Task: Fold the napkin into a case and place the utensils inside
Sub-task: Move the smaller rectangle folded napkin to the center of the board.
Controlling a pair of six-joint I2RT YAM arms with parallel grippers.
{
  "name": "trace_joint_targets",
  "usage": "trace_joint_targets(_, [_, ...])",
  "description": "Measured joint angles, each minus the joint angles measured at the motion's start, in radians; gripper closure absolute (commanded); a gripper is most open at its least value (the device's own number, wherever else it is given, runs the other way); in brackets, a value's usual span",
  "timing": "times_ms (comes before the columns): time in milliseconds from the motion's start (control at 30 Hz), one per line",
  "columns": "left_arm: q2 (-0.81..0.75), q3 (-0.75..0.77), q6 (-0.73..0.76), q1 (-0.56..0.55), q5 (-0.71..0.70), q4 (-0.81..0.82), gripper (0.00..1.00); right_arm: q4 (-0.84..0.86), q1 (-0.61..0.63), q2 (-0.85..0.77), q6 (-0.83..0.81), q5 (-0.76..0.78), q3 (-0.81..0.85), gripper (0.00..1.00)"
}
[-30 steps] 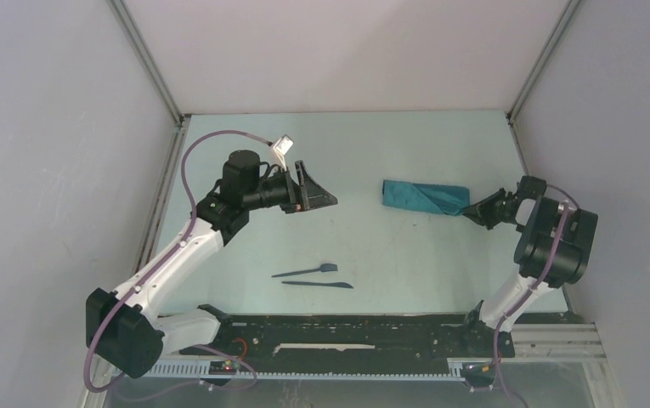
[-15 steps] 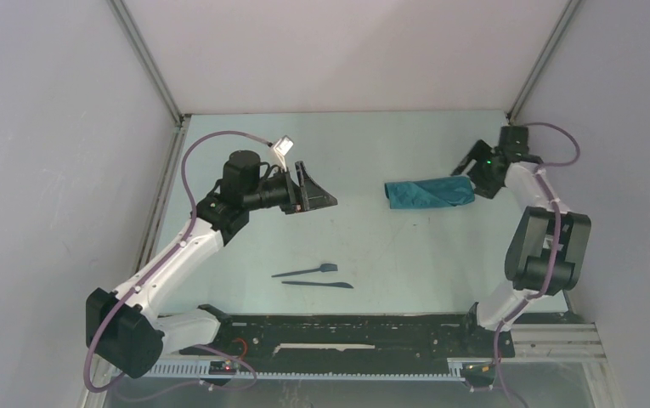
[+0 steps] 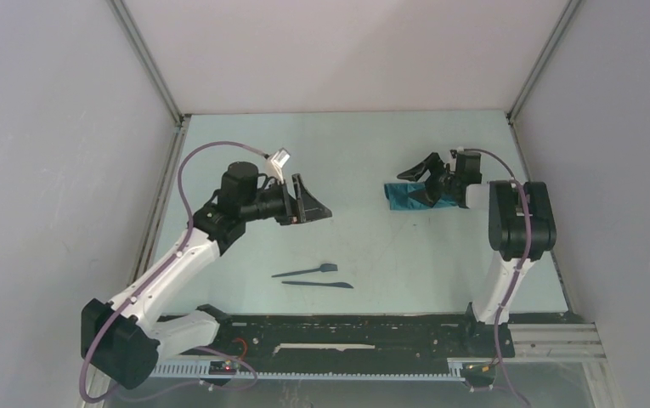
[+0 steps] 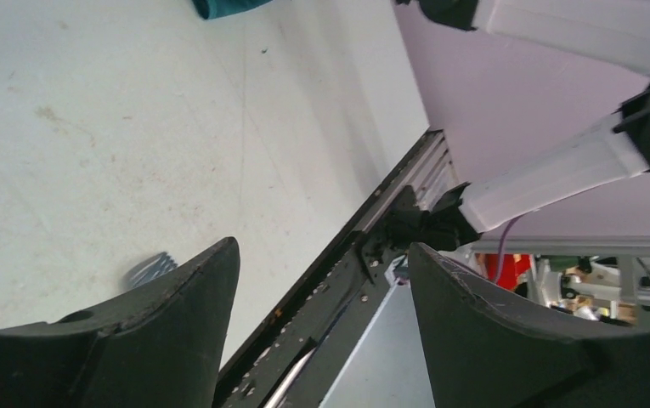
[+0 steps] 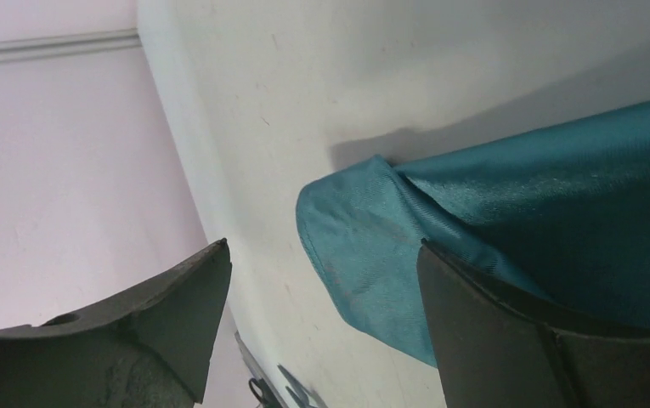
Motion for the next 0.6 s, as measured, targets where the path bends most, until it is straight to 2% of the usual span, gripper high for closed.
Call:
trace_joint_targets(167, [0.025,-0.006,0.08,-0.004,-0.033,-0.086,0.22,0.034,-0.011,-0.002,0.011,-0.035,-0.012,0.11])
trace_joint_targets(333, [0.159,0.026,0.228,-0.067,-0.176,-0.277,0.22,-0.225,0.014,-0.151,-0.12,0.005,-0.007,0.1])
trace_joint_targets(433, [0.279,0.083,0.315,-0.127,-0.255,-0.395,0.23,-0.405,0.088,-0.332,-0.237,0.067,0.008,0.11])
trace_joint_targets(500, [0.337,0.106,0.357,-0.148,-0.282,-0.44,0.27,-0.476,0.169,-0.436,-0.301,0.106,0.011,0.11])
trace_joint_targets(600, [0.397,0.127,0.407,-0.164,-0.308,-0.489,0.28,-0.531,0.294,-0.541,-0.356,0.154,-0.026,0.11])
